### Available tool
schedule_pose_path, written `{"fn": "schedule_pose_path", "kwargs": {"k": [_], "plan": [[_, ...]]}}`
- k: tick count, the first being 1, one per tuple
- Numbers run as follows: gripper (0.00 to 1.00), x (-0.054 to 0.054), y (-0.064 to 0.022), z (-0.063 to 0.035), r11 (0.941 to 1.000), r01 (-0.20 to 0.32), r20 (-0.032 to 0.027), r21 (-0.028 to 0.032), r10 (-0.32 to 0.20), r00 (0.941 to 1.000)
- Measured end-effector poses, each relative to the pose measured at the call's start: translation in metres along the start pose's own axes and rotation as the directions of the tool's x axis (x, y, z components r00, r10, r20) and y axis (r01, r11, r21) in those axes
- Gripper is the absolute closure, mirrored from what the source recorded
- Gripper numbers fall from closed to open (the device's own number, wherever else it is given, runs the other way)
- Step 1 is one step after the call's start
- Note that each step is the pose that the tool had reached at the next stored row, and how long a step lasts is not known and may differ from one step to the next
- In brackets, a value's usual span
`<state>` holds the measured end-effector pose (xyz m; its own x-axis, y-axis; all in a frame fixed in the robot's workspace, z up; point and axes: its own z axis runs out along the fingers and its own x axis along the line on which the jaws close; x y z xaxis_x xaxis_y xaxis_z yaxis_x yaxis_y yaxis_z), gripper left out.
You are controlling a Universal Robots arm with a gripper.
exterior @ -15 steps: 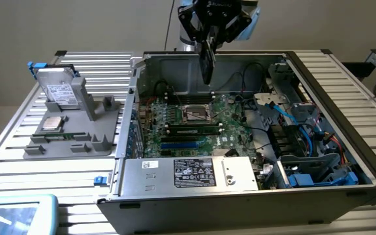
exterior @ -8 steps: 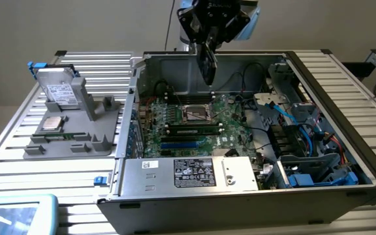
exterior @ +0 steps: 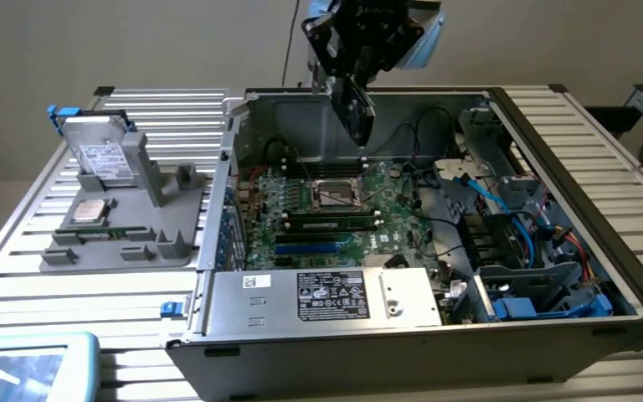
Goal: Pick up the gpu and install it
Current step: 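Insert the gpu into the slot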
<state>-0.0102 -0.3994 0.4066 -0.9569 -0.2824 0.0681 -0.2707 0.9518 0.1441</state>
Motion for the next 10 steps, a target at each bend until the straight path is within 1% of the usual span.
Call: {"fn": "schedule_pose_path", "kwargs": {"k": [2,5,8,10], "plan": [[0.73,0.0,0.0,-0.0001,0.9994,0.036,-0.0043,0.0009,-0.036,0.9993],[0.73,0.0,0.0,0.0,0.996,0.09,-0.008,0.0026,-0.09,0.9959],[0.73,0.0,0.0,0.0,0.9895,0.145,-0.0138,0.0058,-0.145,0.9894],[0.73,0.0,0.0,0.0,0.9837,0.18,-0.0188,0.0076,-0.18,0.9836]]}}
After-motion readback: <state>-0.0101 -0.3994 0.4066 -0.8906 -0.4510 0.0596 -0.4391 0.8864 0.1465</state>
